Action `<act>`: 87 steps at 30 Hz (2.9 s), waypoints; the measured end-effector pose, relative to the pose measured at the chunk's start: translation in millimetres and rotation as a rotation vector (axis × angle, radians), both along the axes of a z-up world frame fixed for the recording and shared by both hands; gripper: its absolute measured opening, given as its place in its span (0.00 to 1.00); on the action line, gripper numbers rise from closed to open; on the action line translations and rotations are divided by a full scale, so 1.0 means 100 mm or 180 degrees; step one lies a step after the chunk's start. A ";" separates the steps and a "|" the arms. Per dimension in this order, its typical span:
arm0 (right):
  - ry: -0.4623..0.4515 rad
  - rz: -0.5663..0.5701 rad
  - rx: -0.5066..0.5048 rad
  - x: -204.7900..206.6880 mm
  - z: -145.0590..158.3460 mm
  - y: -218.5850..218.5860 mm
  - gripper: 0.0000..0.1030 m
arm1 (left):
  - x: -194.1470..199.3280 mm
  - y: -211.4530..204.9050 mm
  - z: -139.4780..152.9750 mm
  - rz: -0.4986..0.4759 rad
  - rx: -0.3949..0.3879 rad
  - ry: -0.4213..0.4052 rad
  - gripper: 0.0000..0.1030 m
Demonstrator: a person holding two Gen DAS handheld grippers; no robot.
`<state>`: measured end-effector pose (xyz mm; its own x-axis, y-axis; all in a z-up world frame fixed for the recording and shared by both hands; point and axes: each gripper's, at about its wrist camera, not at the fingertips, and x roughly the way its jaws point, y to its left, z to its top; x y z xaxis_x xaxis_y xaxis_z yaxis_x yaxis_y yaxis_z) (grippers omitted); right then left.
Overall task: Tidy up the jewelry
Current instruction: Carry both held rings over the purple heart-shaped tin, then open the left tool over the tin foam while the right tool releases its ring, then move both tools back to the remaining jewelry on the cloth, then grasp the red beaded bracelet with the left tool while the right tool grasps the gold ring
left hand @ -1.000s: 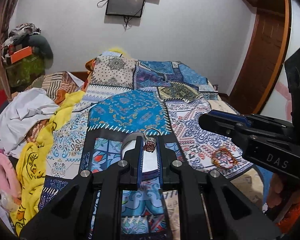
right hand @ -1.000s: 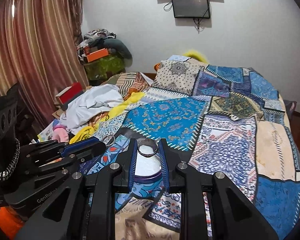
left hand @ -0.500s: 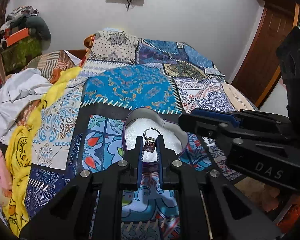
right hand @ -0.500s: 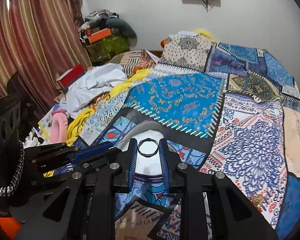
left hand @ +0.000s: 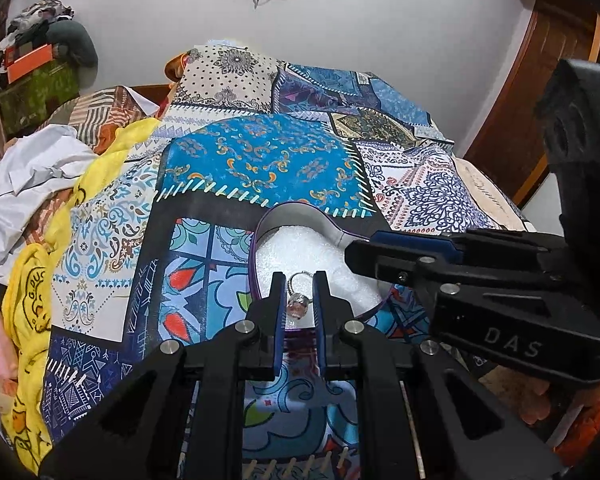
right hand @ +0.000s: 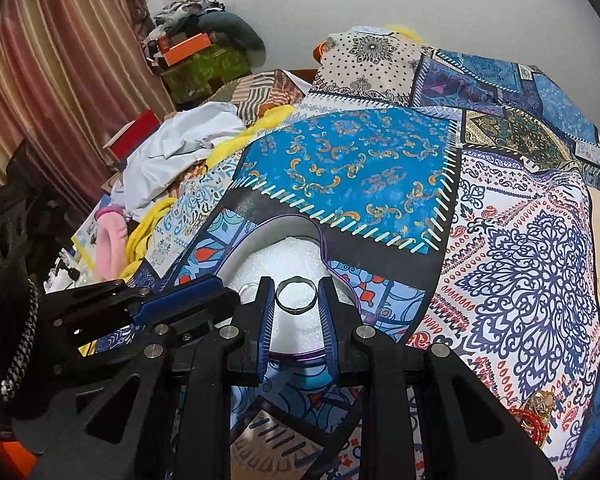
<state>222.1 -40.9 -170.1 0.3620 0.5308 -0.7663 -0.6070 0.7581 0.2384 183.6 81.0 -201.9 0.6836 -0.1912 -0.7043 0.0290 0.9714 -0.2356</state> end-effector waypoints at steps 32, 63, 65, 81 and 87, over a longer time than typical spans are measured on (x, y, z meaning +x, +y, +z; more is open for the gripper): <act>-0.0312 -0.0262 0.0060 -0.17 0.38 -0.37 0.37 | -0.35 -0.06 0.52 0.0125 0.0232 -0.0250 0.35; -0.0472 -0.0934 -0.0022 -0.44 0.41 -1.85 0.37 | -0.11 -1.33 0.49 -0.0459 0.0251 -0.0032 0.43; -0.0418 -0.0957 -0.0050 -0.42 0.34 -1.89 0.37 | -0.07 -1.35 0.40 -0.0486 0.0217 0.0057 0.43; -0.0151 -0.1033 -0.0029 -0.32 0.05 -2.06 0.37 | 0.11 -1.59 0.03 -0.0445 0.0084 0.0332 0.15; -0.0155 -0.1013 -0.0021 -0.34 0.06 -2.03 0.37 | 0.09 -1.64 0.06 -0.0506 0.0163 0.0295 0.05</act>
<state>188.3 -243.9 -164.1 0.5454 0.3801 -0.7470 -0.3496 0.9132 0.2094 192.4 -83.1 -196.4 0.5793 -0.2539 -0.7745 0.1635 0.9671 -0.1947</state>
